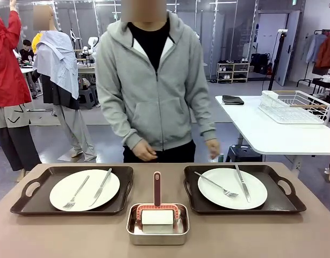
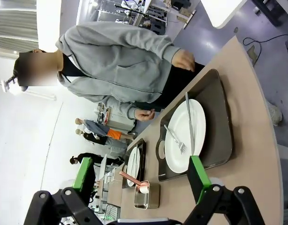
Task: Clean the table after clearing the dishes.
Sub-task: When the left (or right) Handle tray is removed, use the left hand (or right hand) to clean the left (or right) side of the table with the Lint Roller.
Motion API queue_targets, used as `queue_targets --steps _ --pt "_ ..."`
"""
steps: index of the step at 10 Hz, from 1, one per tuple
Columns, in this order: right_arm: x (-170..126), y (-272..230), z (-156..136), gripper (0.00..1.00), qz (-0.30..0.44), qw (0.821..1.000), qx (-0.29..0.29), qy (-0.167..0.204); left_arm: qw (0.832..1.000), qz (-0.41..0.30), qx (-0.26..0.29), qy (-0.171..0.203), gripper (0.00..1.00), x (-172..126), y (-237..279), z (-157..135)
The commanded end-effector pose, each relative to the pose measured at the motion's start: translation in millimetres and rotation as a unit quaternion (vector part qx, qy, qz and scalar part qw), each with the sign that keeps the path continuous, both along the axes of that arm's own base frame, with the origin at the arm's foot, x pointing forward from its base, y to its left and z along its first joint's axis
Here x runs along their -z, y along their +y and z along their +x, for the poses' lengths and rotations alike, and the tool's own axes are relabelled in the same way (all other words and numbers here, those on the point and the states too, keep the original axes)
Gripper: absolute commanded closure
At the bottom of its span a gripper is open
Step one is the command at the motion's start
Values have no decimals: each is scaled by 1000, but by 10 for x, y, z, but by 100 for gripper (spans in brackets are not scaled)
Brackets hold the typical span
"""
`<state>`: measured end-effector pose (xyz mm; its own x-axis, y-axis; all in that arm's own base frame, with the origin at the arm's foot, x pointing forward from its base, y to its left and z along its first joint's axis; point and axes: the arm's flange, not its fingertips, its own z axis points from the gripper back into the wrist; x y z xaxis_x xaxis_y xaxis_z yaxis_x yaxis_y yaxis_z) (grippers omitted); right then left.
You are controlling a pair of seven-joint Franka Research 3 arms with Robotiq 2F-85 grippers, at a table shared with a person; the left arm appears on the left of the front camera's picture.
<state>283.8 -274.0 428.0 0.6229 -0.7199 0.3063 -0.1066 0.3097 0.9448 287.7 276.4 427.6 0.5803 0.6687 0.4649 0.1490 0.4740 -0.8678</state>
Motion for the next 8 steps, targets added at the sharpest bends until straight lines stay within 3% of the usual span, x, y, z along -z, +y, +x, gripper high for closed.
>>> queue_targets --steps 1,8 --pt "-27 -1 -5 0 2 1000 1 -5 1000 -3 2 -7 0 -22 33 -4" --pt "-27 -1 -5 0 2 1000 1 -5 1000 -3 2 -7 0 -22 33 -4"
